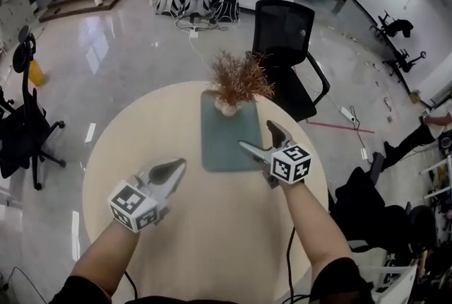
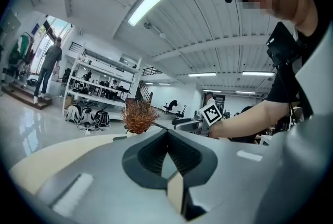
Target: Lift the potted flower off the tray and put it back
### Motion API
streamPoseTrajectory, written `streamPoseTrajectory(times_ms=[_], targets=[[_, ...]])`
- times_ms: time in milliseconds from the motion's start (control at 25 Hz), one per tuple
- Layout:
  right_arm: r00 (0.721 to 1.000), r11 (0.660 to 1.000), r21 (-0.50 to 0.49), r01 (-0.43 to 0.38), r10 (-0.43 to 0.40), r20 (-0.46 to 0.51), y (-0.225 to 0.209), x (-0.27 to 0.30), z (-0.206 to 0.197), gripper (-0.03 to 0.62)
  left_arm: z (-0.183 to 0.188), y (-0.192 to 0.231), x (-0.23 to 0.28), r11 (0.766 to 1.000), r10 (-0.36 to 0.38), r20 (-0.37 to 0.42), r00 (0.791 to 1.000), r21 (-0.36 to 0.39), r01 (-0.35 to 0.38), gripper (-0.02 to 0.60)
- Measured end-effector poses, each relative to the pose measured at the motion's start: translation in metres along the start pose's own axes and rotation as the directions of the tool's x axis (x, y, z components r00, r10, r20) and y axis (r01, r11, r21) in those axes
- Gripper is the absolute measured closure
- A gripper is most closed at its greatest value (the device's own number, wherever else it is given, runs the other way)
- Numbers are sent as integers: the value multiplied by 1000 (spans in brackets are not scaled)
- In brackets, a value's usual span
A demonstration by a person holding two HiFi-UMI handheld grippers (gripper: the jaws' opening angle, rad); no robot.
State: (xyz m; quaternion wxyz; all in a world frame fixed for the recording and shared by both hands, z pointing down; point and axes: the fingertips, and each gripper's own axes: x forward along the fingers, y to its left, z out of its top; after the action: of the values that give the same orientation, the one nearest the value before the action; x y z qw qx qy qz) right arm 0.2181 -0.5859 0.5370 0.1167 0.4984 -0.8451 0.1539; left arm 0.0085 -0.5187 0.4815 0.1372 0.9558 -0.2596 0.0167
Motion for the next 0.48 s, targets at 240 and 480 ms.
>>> streamPoseTrajectory(times_ms=[240, 480], targets=[[999, 1000, 4, 29, -29, -31, -50, 71, -23, -7, -25, 38, 36, 1000, -12, -12, 1000, -11, 12, 583], [996, 998, 23, 64, -62, -67, -86, 127, -54, -7, -50, 68, 58, 999, -14, -28, 999, -43, 13, 584]])
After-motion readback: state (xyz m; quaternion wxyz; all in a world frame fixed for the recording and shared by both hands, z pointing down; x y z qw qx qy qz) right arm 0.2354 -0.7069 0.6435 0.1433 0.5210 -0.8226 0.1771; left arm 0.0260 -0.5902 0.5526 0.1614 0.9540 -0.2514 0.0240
